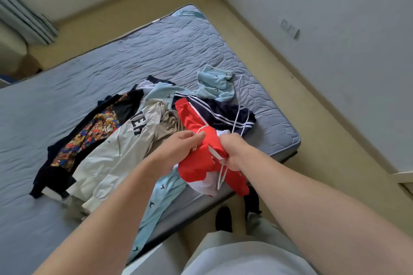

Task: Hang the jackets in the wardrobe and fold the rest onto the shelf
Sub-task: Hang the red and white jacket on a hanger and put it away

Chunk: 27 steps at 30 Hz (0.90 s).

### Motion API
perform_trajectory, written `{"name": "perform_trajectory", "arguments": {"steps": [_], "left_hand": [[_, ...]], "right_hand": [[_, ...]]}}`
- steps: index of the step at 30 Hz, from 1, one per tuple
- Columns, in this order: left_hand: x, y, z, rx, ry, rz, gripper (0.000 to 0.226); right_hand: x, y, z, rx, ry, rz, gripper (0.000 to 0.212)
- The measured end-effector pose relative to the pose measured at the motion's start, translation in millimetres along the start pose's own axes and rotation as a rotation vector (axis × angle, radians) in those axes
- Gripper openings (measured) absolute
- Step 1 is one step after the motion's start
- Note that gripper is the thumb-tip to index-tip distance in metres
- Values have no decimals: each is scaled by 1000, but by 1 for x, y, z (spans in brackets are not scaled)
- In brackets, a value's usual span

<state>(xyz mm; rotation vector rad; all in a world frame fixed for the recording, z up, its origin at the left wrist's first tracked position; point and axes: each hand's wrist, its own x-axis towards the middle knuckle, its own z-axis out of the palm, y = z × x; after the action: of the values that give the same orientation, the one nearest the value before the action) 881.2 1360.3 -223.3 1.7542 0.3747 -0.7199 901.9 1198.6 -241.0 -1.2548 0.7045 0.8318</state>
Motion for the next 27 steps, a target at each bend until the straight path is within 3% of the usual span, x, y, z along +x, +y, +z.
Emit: {"name": "perform_trajectory", "arguments": {"steps": [3, 6, 8, 12, 14, 18, 22, 24, 27], "left_hand": [[8, 2, -6, 261, -16, -73, 39], [29, 18, 3, 436, 256, 76, 18], [37, 34, 15, 534, 333, 171, 17], [36, 64, 50, 541, 20, 257, 76], [33, 79, 71, 556, -167, 305, 94], [24, 106, 114, 583, -432, 305, 89], [3, 124, 148, 797, -477, 332, 78], [-14, 130, 163, 866, -498, 336, 84], [-40, 135, 196, 798, -596, 205, 90]], "right_hand": [[-12, 2, -17, -118, 11, -191, 28], [-40, -3, -39, -352, 43, -343, 27], [-56, -8, -56, -504, 113, -420, 20], [-93, -16, -90, -617, 180, -519, 20], [-117, -18, -107, -651, 179, -568, 21], [-162, -15, -134, -699, 186, -661, 22], [-190, -4, -164, -755, 253, -749, 27], [-205, 5, -179, -841, 295, -812, 30], [-231, 20, -202, -999, 372, -931, 28]]}}
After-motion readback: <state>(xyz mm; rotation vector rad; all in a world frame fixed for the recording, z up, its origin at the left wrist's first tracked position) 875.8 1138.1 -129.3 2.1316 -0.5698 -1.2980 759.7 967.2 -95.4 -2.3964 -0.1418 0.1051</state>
